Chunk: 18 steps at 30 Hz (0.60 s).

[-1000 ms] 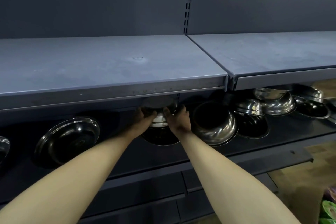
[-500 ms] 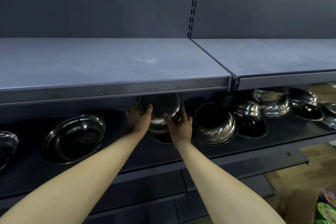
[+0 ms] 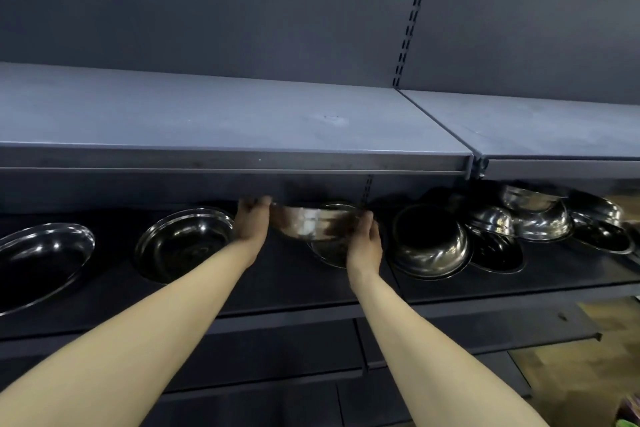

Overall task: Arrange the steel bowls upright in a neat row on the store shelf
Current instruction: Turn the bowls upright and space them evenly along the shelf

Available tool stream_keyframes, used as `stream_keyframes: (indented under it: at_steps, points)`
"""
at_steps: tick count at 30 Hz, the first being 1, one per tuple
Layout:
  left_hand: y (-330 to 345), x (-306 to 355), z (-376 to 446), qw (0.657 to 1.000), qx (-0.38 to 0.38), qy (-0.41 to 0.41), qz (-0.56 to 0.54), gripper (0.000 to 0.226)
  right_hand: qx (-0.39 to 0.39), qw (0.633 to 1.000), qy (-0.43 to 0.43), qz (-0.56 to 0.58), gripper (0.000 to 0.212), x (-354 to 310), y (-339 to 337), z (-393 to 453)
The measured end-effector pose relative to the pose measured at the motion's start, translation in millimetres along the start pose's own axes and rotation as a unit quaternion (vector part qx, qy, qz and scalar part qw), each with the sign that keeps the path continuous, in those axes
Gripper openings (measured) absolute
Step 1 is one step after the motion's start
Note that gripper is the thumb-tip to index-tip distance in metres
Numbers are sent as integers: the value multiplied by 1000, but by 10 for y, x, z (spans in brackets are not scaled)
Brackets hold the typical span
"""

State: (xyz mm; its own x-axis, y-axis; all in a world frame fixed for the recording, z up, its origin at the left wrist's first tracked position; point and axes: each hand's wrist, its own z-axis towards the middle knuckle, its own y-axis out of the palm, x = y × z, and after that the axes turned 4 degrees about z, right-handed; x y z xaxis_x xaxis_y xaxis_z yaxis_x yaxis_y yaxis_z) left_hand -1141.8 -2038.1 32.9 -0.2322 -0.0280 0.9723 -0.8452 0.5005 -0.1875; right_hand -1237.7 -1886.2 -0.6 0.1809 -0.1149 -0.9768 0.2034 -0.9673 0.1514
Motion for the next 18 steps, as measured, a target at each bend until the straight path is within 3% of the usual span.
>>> stream_keyframes:
  at_steps: [1,2,6,10,12,16,18]
  points:
    - [-33,-40,8,999,-14,13,28,18,-7,1000,24,-5,61,-20,14,-15]
    - [-61,-85,19,997,-31,29,64,26,-17,999,30,-24,63,-1,20,7]
    - [-210,-123,6,982,-68,71,162,63,-61,989,-1,-131,41,54,40,20]
    - [-411,-109,49,952,-101,92,273,69,-26,991,1,-135,31,110,103,40]
    - [-567,-142,88,916,-107,112,371,67,2,993,6,-121,29,105,147,70]
    - [-931,-204,148,795,-97,172,574,61,26,994,18,-109,30,60,264,61]
    - [-1095,-216,162,769,-82,163,613,59,19,992,17,-121,32,61,368,30]
